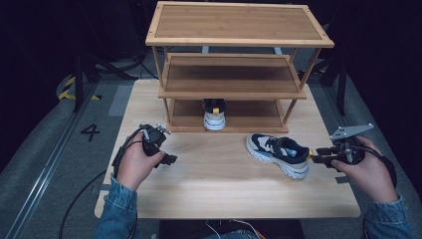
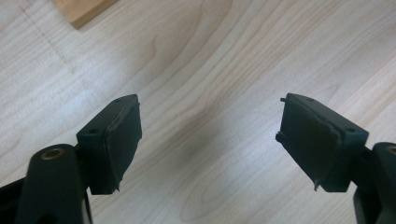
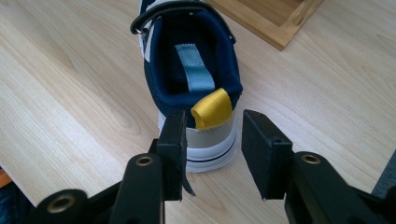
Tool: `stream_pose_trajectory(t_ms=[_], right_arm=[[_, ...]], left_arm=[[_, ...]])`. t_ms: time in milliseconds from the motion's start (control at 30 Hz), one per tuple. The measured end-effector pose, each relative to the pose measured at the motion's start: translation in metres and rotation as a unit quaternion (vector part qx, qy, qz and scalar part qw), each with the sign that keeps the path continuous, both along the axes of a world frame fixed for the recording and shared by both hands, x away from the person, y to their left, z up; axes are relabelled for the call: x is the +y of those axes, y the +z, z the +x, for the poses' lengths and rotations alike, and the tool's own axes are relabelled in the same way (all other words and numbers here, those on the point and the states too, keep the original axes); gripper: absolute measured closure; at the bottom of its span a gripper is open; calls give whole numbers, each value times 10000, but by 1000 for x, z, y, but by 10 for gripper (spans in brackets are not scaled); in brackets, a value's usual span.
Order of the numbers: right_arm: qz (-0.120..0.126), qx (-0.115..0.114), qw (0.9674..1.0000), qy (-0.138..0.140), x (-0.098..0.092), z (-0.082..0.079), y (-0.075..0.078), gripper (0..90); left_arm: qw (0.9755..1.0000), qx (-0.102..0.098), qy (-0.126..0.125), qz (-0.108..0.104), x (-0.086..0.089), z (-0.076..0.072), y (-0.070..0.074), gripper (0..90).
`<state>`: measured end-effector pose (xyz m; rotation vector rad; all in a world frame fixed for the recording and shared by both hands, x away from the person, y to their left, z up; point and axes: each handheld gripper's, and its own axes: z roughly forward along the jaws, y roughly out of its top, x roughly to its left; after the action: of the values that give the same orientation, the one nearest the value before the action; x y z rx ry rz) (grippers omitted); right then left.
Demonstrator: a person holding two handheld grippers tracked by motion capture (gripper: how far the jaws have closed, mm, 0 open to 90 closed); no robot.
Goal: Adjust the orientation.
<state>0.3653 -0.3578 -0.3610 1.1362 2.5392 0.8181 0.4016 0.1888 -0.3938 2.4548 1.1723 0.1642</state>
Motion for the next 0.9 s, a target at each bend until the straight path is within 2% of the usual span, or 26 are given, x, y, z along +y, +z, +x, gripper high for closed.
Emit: stream_pose_trajectory(t_ms=[67,133,267,400,467,567,633,767,833,900], right_arm=[[-84,76,9999,98,4,5,-4,676],[-193,107,9996,156,6,8,-5,757],[-238,281,9991,220,7,8,-5,897],[-310,251,9990,215,11,7,-3,900],[-255,211,9992,229,14,4,-1,900],[-153,285,9988,373,21,-1,2,900],[-25,300,9978,583,30,-7,6,900],[-77,264,9960,845,46,-14,9,900],[-86,225,9969,746,45,-17,12,877],[-112,163,9984,531,40,-19,14,762]], left_arm=[[10000,16,66,-3,4,-2,0,215],[10000,-59,58,-1,5,-3,1,220],[9999,-68,21,-93,2,-4,2,230],[9999,-38,-37,-107,0,-3,0,231],[9999,-45,-50,-114,-2,-2,0,234],[9999,-46,-117,-114,-5,-1,0,233],[9998,-19,-161,-123,-7,0,0,233],[9997,9,-185,-139,-11,2,-2,233],[9997,-4,-224,-136,-11,3,-1,233],[9996,-11,-224,-142,-12,3,0,232]])
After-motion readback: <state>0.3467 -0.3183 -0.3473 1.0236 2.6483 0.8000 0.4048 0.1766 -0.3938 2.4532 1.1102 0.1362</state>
